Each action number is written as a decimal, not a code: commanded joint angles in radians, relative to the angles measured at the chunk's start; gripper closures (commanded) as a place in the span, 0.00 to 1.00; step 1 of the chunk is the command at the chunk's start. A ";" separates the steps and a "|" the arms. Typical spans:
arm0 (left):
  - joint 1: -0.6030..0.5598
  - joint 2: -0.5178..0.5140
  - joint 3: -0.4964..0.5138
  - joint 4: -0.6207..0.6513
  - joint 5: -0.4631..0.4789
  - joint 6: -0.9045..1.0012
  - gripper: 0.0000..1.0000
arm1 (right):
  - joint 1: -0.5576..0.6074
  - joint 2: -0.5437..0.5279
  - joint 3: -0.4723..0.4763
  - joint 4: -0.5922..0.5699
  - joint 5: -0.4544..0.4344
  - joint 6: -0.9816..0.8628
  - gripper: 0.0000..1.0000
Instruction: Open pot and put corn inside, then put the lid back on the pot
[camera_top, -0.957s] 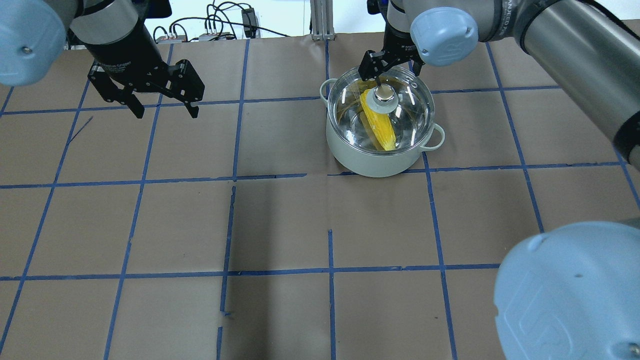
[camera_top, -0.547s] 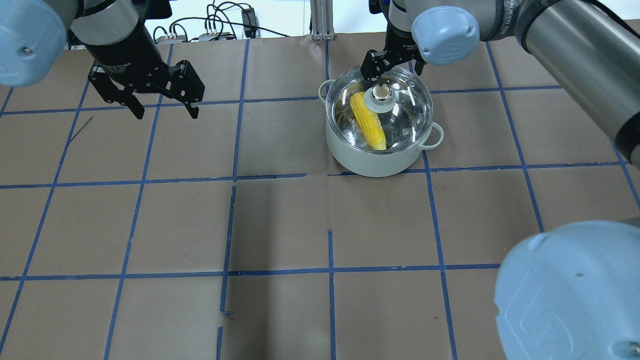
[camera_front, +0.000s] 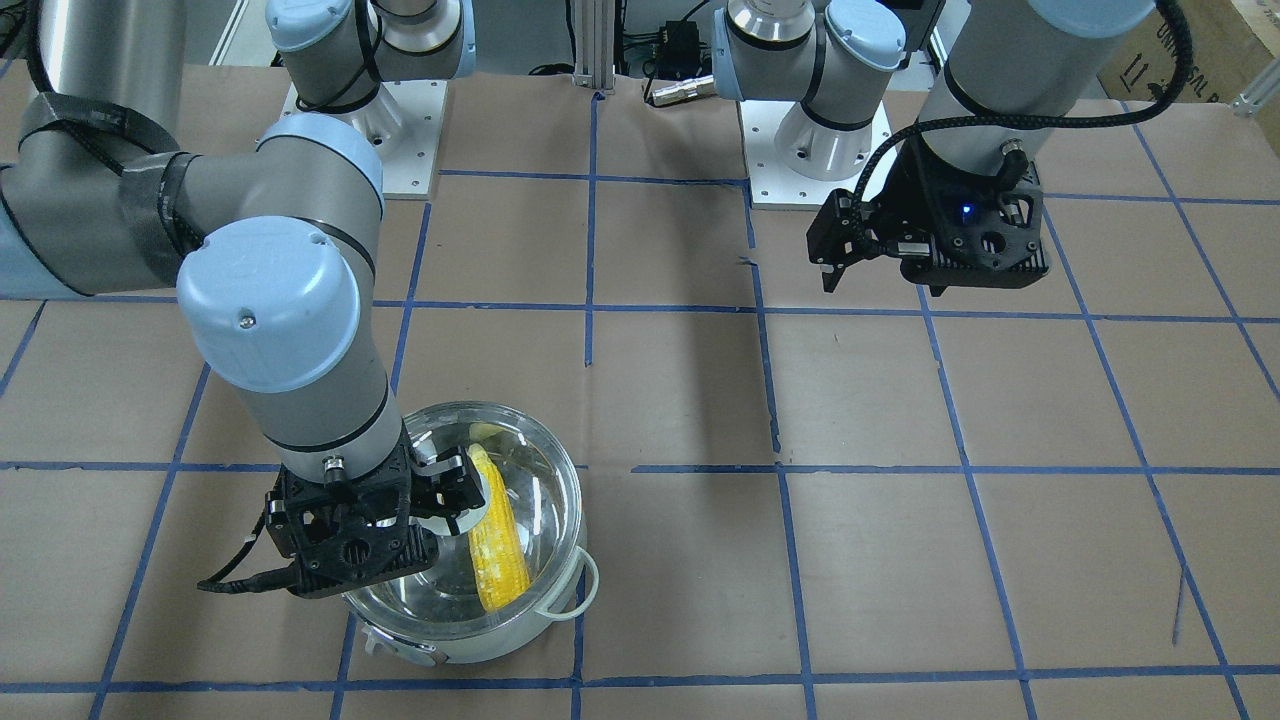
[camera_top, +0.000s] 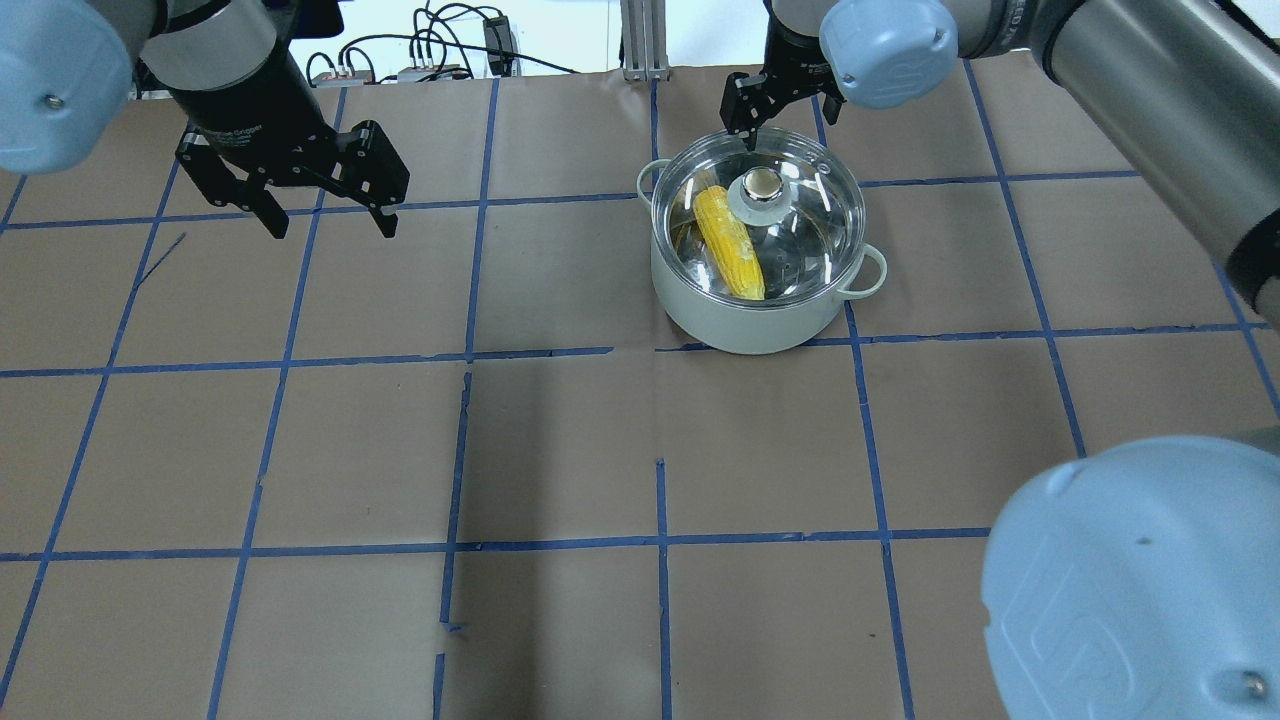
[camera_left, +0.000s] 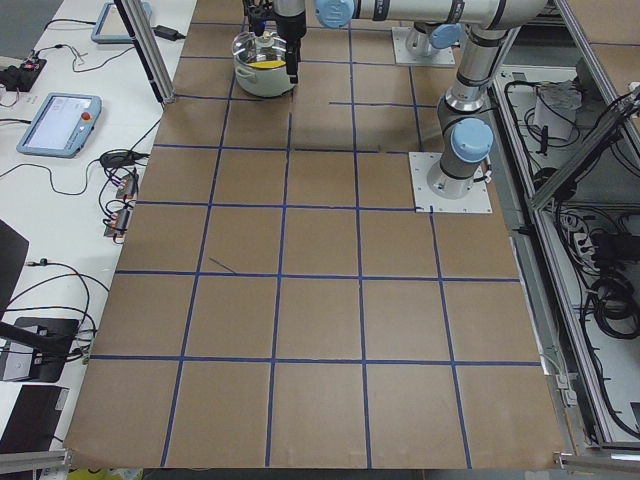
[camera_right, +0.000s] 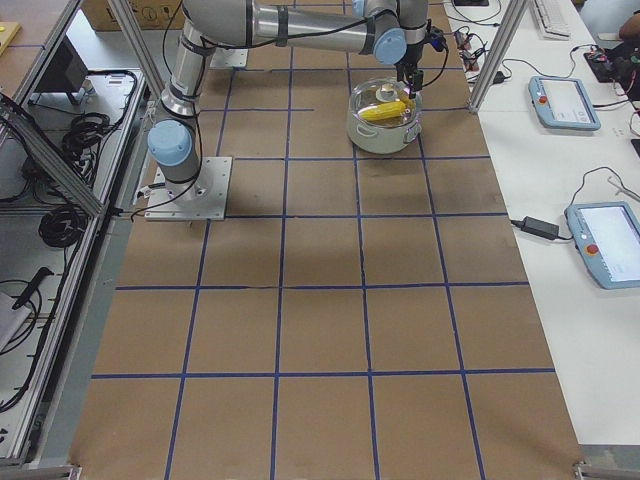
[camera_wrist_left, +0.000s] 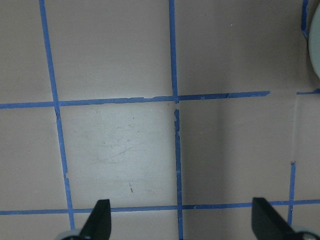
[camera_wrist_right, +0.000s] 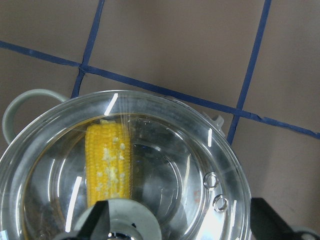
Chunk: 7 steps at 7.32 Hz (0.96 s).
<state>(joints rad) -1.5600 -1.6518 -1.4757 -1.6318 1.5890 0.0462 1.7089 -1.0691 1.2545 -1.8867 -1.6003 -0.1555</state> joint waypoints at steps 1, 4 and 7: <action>0.000 0.000 0.000 0.001 0.000 0.003 0.00 | 0.002 0.001 0.013 0.000 0.003 0.001 0.03; 0.000 0.000 0.000 0.000 0.002 0.003 0.00 | 0.003 0.003 0.017 0.000 0.005 0.001 0.04; 0.000 0.000 0.000 0.000 0.002 0.003 0.00 | 0.003 0.017 0.017 -0.018 0.007 0.001 0.05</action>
<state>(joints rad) -1.5601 -1.6521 -1.4757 -1.6321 1.5907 0.0491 1.7118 -1.0577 1.2716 -1.8919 -1.5935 -0.1549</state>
